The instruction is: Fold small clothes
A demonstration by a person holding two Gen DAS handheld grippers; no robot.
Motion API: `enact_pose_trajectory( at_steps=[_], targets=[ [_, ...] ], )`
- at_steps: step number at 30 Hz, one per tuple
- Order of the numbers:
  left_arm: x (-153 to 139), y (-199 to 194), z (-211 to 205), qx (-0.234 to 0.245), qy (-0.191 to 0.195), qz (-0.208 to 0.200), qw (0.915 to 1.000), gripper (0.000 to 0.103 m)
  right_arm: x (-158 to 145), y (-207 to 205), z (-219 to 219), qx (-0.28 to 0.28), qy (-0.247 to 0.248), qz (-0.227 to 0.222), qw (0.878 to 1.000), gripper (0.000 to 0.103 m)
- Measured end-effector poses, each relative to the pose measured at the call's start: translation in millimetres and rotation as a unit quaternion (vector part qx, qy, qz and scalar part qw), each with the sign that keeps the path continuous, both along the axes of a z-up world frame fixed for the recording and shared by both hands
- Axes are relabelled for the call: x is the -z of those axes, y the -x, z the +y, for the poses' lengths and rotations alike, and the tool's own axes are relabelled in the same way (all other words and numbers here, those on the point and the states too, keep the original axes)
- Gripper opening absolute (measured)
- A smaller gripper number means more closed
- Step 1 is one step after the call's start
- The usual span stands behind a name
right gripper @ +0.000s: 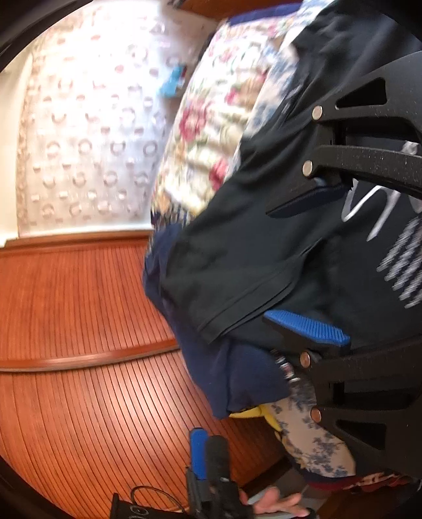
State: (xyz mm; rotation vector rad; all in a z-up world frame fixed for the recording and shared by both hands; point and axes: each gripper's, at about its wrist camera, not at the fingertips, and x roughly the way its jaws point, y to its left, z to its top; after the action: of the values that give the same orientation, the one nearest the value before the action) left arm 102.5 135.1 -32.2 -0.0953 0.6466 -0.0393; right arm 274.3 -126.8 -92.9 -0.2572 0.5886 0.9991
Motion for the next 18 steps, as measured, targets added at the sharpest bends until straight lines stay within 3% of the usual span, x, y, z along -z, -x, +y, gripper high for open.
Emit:
enact_pose_trajectory(
  at_steps=[10,11,13,18],
  targets=[
    [13.5,-6.0,29.3,-0.032,0.026,0.006,0.9991,0.040,5.7,-11.9,88.1,-0.109,0.018,0.016,0.994,0.052],
    [14.6,-6.5,30.5,-0.034,0.025,0.007,0.9991,0.040,9.5,-11.8,95.2,-0.117,0.028,0.015,0.993,0.049],
    [16.1,-8.5,32.8,-0.037,0.023,0.010,0.9990,0.041,14.5,-11.5,102.7,-0.119,0.046,-0.002,0.992,0.032],
    [17.4,-15.8,34.6,-0.036,0.027,0.009,0.9990,0.041,5.9,-24.1,89.4,-0.121,0.009,0.020,0.992,0.008]
  ],
)
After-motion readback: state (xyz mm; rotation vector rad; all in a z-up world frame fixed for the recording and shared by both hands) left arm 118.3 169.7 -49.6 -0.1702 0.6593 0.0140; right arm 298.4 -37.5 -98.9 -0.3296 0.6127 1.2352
